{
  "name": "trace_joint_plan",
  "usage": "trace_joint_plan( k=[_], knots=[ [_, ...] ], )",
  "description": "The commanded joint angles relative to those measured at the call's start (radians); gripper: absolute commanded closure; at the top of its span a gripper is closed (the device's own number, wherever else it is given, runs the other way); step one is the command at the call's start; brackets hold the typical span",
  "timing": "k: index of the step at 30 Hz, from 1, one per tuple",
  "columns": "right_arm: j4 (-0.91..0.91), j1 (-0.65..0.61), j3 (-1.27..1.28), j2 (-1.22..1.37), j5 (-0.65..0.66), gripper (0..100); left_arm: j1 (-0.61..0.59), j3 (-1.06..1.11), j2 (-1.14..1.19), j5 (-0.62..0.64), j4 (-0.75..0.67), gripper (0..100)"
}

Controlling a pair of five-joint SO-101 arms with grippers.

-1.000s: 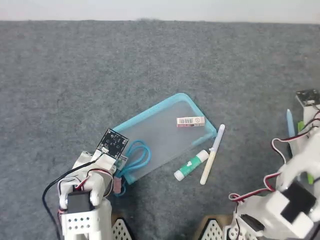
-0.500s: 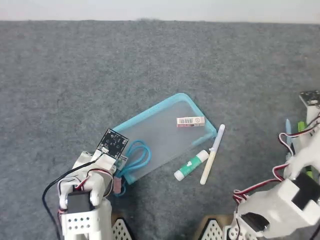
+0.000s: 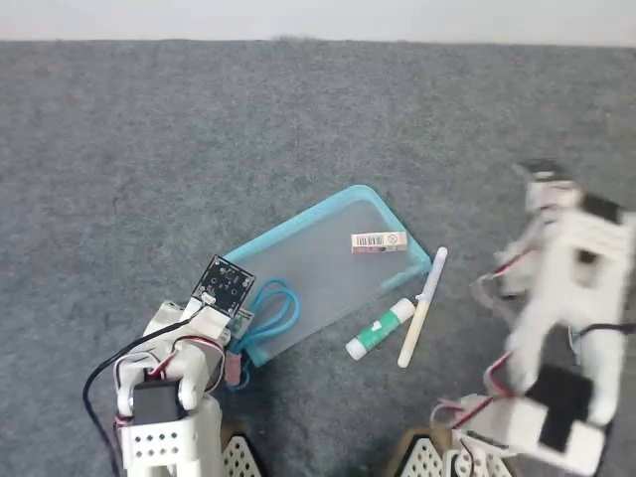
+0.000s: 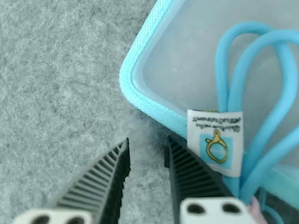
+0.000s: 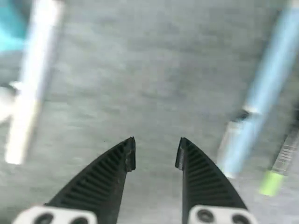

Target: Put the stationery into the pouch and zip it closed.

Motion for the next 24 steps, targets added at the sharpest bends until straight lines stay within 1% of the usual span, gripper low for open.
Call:
trace_joint_plan(
  k=[1, 3, 4, 10, 13, 17, 20, 24],
  knots=[
    [-0.127, -0.236, 0.198, -0.163, -0.216, 85.3, -0.008, -0.007, -0.025, -0.006, -0.003, 89],
    [-0.170, -0.325, 0.264, -0.205, -0.282, 85.1, -0.008, -0.007, -0.025, -0.006, -0.003, 89],
    [-0.177, -0.348, 0.269, -0.211, -0.285, 85.1, -0.008, -0.007, -0.025, -0.006, -0.003, 89],
    [-0.147, -0.421, 0.275, -0.147, -0.301, 85.0, -0.008, -0.007, -0.025, -0.006, -0.003, 89],
    [-0.174, -0.450, 0.270, -0.093, -0.388, 85.0, -0.008, -0.007, -0.025, -0.006, -0.003, 89],
    [-0.240, -0.504, 0.275, -0.025, -0.454, 85.0, -0.008, -0.007, -0.025, -0.006, -0.003, 89],
    [-0.243, -0.524, 0.270, 0.022, -0.483, 85.0, -0.008, -0.007, -0.025, -0.006, -0.003, 89],
    [-0.266, -0.490, 0.269, 0.067, -0.486, 85.4, -0.008, -0.007, -0.025, -0.006, -0.003, 89]
  ],
)
